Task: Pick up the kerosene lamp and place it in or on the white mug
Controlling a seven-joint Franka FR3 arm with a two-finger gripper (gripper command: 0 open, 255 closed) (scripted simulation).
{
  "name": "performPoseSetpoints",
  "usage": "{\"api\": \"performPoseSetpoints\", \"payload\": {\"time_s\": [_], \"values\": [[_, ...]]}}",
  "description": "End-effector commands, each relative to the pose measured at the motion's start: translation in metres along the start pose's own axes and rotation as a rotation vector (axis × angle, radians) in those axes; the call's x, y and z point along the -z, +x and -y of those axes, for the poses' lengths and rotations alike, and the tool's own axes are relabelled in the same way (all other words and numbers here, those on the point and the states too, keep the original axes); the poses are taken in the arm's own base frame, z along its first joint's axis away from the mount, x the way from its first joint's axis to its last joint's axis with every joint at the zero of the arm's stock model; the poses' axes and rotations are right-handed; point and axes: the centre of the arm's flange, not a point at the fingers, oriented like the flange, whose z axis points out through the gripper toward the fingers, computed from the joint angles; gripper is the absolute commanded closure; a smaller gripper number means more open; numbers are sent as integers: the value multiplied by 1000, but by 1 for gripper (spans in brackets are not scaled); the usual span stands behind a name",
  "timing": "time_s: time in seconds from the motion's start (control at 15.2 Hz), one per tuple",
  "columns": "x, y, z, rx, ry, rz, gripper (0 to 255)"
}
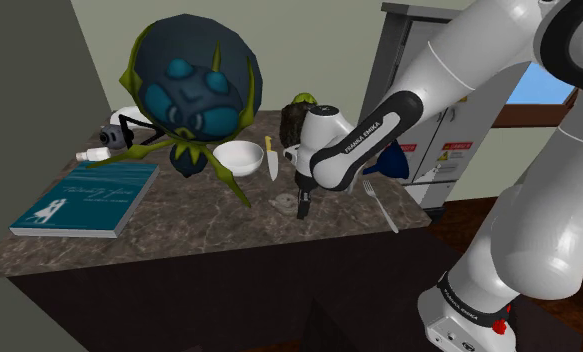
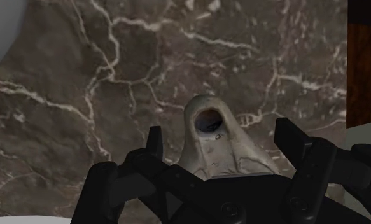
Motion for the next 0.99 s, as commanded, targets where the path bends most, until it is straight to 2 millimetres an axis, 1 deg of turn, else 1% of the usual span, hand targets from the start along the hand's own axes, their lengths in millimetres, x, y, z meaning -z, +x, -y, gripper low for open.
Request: {"api": "performPoseSetpoints", "payload": {"time_s": [0.0,0.59,0.92], "values": [[0,0,0,0,0,0,255],[0,0,0,0,0,0,255],[26,2,-1,0,0,0,255]]}}
